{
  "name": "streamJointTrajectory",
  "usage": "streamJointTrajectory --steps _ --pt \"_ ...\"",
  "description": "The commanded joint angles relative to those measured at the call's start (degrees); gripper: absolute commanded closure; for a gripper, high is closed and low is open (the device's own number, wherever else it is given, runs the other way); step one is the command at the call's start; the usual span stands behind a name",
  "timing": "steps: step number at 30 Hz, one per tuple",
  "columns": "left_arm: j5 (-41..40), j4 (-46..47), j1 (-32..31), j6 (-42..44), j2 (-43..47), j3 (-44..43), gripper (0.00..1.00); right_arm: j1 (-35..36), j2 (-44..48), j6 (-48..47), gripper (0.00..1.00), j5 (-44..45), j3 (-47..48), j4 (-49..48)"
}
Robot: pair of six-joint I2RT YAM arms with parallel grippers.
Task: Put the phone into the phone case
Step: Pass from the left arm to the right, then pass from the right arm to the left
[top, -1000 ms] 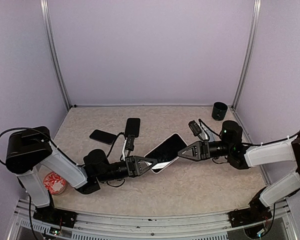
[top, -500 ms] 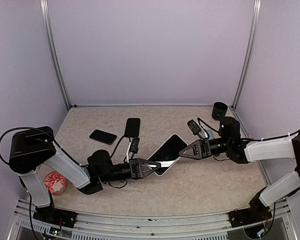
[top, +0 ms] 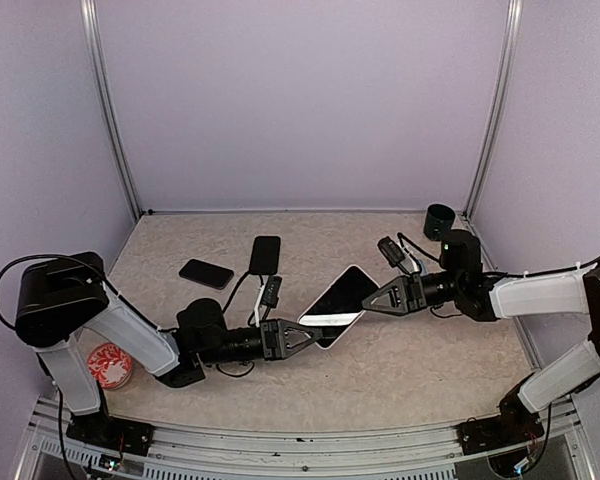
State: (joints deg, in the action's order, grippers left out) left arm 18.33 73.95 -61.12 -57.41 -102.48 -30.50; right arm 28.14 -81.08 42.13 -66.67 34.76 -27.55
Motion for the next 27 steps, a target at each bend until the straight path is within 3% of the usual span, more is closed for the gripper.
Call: streamJointTrajectory --steps 1,9,17,22,27 --pt "2.7 0.6 0.3 2.4 2.9 -0.2 0.76 -1.6 -0.1 -1.5 0.90 0.8 1.6 -0.6" --pt "2.3 -2.4 1.4 3.9 4.2 -0.9 0.75 -1.6 0.6 -1.9 0.91 -1.0 0.4 -1.0" --pt "4.4 -3.9 1.7 3.7 2.8 -3.1 0.98 -1.6 0.1 -4.3 0.90 -2.2 3.1 2.9" --pt "3.7 -2.5 2.0 2.0 2.0 -3.5 1.00 -1.6 -0.9 -4.0 0.88 -1.9 3.3 2.2" --pt "0.1 -0.3 3.1 -0.1 2.4 -2.7 1.00 -1.6 -1.0 -2.5 0.60 0.6 2.7 0.7"
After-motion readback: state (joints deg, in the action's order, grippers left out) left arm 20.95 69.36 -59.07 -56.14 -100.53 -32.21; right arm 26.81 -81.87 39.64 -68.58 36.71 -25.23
